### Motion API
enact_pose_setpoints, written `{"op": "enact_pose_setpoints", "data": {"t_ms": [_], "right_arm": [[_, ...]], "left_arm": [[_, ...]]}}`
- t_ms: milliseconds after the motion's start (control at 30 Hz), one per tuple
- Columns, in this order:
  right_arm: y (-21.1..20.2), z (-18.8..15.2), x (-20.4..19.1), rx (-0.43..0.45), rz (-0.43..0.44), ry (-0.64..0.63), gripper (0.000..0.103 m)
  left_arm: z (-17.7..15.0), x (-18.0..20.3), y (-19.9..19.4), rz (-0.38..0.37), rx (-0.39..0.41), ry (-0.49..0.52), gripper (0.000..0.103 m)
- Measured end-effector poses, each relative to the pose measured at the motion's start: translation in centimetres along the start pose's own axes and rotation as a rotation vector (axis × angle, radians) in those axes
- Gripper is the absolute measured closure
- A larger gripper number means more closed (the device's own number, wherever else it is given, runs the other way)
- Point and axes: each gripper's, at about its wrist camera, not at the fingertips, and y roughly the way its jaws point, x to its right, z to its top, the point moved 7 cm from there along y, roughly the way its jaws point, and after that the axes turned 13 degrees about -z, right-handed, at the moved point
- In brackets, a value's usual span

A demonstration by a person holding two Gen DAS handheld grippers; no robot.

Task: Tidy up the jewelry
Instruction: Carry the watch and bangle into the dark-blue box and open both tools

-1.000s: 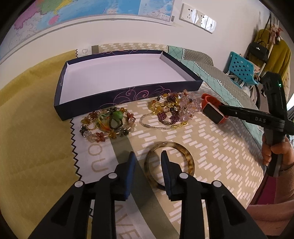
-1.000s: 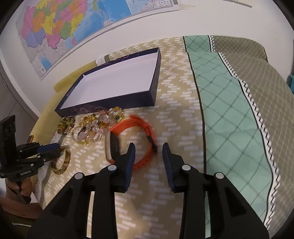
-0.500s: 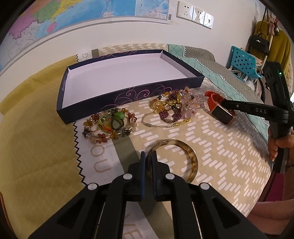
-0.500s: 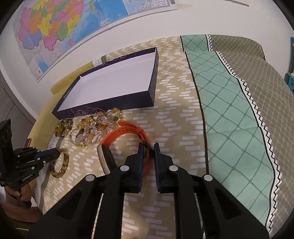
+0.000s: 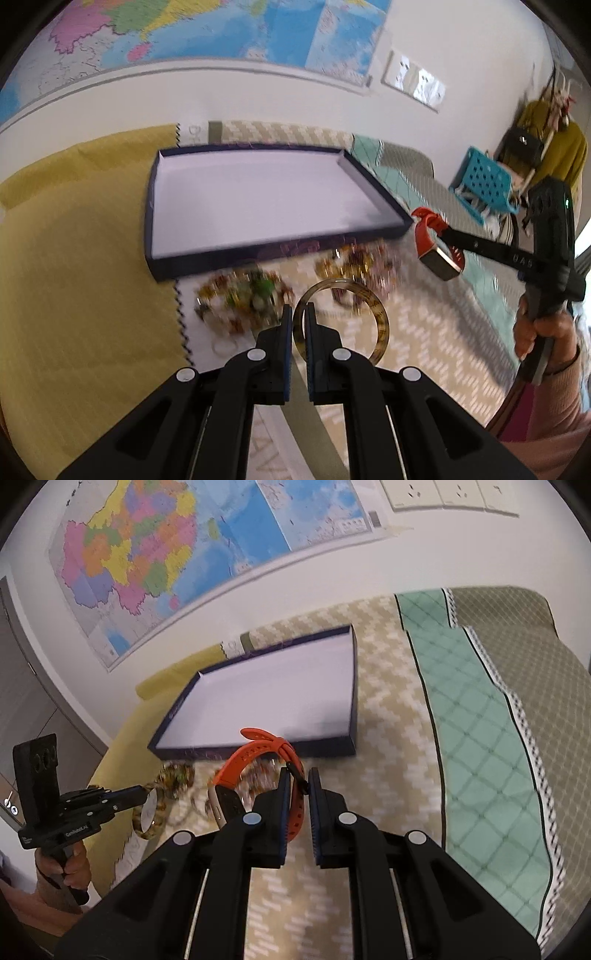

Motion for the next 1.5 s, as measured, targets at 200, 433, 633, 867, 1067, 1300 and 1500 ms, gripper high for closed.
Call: {"op": "enact_pose_setpoints", "data": {"t_ms": [200, 433, 633, 867, 1067, 1300, 1500], "right_arm": [[2.0, 3.2, -1.0, 0.015, 0.004, -0.006, 0.093], [5.3, 6.2, -1.3, 0.004, -0.017, -0.008, 0.093], [7.9, 8.4, -1.6, -0.003, -0.030, -0.002, 0.093], [11.6, 10.0, -2.1, -0.044, -0.049, -0.006, 0.093], [14.4, 10.8, -2.5, -0.082, -0.075, -0.009, 0.093], [16.1, 10.9, -2.8, -0.108, -0.113, -0.010, 0.093], [17.0, 10.6, -2.8, -0.124, -0.134, -0.004, 0.090]], "left_arm": [[3.5, -1.0, -0.4, 0.026, 0.052, -0.002, 0.098], [7.1, -3.0, 0.8, 0.058, 0.080, -0.018, 0.098], [9.3, -5.5, 2.6, 0.077, 0.066, -0.065, 0.098], [11.3, -7.8, 4.8, 0.109, 0.051, -0.092, 0.098], [12.6, -9.5, 6.8, 0.127, 0.023, -0.116, 0.098], [13.8, -10.5, 8.7, 0.149, -0.007, -0.118, 0.098], [13.9, -11.4, 9.9, 0.178, -0.037, -0.127, 0.098]]}}
